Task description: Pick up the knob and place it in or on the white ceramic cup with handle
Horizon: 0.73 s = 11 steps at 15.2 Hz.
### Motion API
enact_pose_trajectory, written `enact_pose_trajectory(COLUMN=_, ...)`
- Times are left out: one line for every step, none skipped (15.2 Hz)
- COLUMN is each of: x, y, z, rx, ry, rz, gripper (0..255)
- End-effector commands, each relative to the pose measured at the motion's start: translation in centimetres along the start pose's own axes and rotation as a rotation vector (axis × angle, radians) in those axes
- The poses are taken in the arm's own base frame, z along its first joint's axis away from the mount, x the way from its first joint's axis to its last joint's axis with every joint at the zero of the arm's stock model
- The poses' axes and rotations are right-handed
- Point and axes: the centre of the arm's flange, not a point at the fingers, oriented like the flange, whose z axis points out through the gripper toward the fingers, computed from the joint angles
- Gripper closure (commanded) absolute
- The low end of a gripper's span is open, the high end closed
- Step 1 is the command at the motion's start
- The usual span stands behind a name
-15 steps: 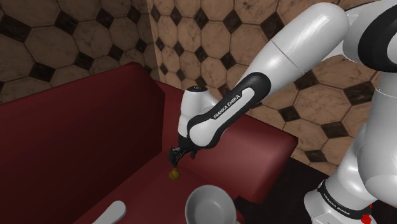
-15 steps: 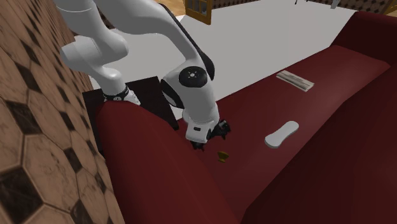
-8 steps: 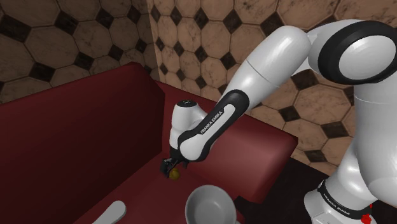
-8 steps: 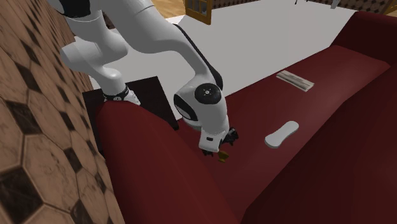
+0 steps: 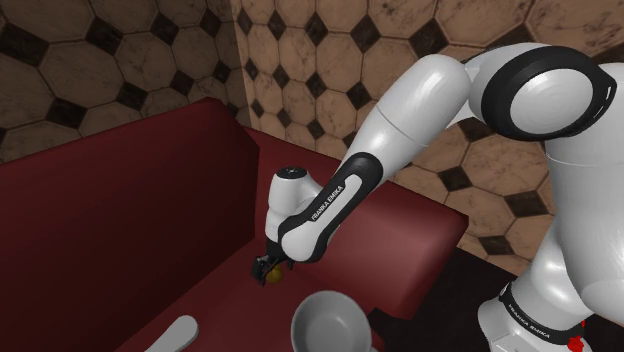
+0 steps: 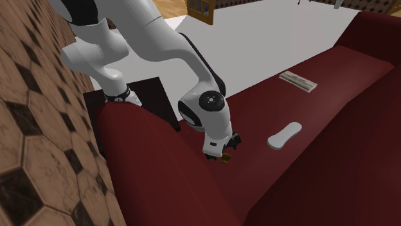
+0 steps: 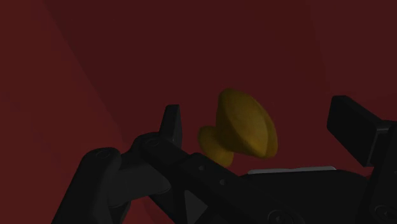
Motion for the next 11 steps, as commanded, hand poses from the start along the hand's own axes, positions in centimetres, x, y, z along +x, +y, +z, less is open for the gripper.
enact_pose_trajectory(x=0.00, y=-0.01, z=0.02, rx=0.000, ry=0.000, rz=0.000, gripper=0)
enact_pose_trajectory(x=0.00, y=-0.01, z=0.02, rx=0.000, ry=0.000, rz=0.000, gripper=0)
enact_pose_trajectory(x=0.00, y=-0.01, z=0.01, rx=0.000, ry=0.000, rz=0.000, gripper=0)
enact_pose_trajectory(x=0.00, y=-0.01, z=0.01, rx=0.000, ry=0.000, rz=0.000, gripper=255)
enact_pose_trajectory(x=0.00, y=-0.01, z=0.01, rx=0.000, ry=0.000, rz=0.000, gripper=255)
enact_pose_trajectory(x=0.00, y=-0.01, z=0.01, rx=0.000, ry=0.000, rz=0.000, gripper=255)
enact_pose_trajectory(x=0.00, y=-0.01, z=0.01, rx=0.000, ry=0.000, rz=0.000, gripper=255)
enact_pose_trajectory(x=0.00, y=-0.01, z=0.01, rx=0.000, ry=0.000, rz=0.000, gripper=255)
enact_pose_trajectory(x=0.00, y=-0.01, z=0.02, rx=0.000, ry=0.000, rz=0.000, gripper=255)
enact_pose_trajectory(x=-0.01, y=-0.01, z=0.02, rx=0.000, ry=0.000, rz=0.000, gripper=255)
enact_pose_trajectory(x=-0.01, y=-0.01, z=0.02, rx=0.000, ry=0.000, rz=0.000, gripper=255)
